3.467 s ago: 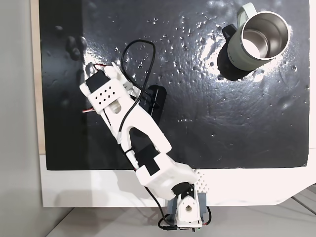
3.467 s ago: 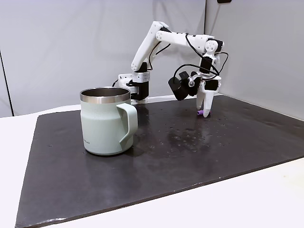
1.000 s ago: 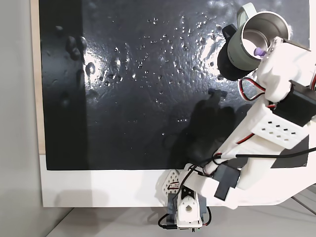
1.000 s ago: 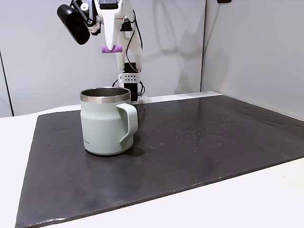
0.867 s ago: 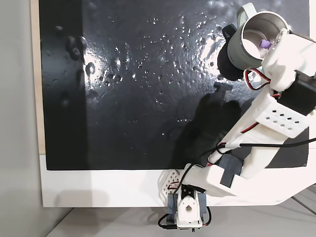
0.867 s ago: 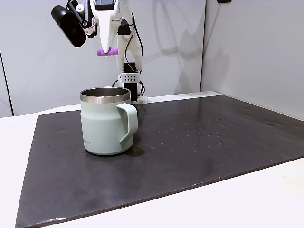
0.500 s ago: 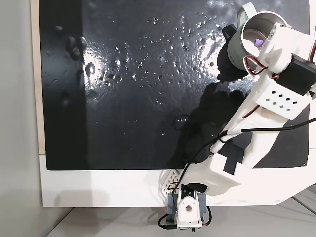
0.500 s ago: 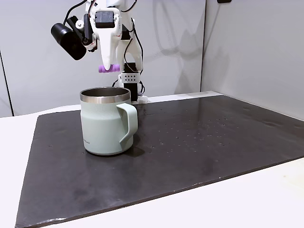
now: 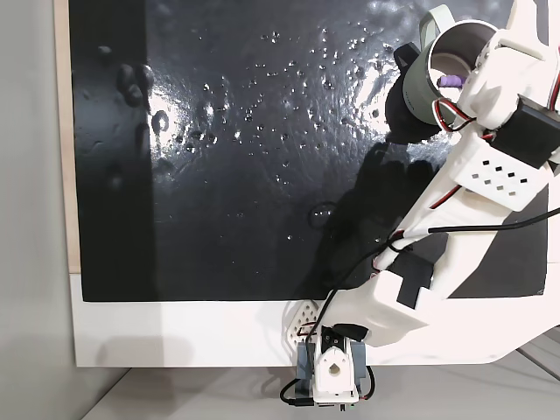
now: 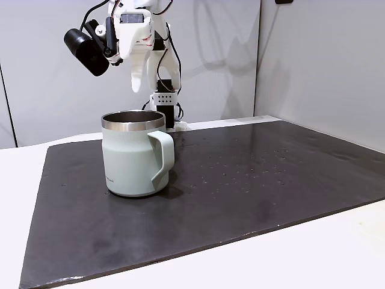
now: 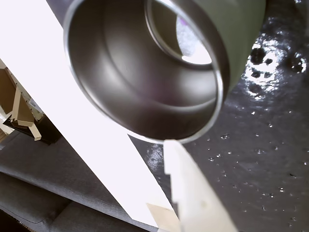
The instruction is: Grasp a pengrip and put it in the cup.
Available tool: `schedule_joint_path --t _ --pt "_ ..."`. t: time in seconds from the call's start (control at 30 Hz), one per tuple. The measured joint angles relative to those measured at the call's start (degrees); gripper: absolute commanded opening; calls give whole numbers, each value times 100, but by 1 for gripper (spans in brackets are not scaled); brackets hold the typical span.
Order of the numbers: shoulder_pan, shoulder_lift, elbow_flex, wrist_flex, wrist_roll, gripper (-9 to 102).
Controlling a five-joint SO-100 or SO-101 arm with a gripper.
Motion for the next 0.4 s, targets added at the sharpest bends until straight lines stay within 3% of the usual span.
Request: schedule_joint_path --t 0.4 --pt "0 0 0 0 0 42"
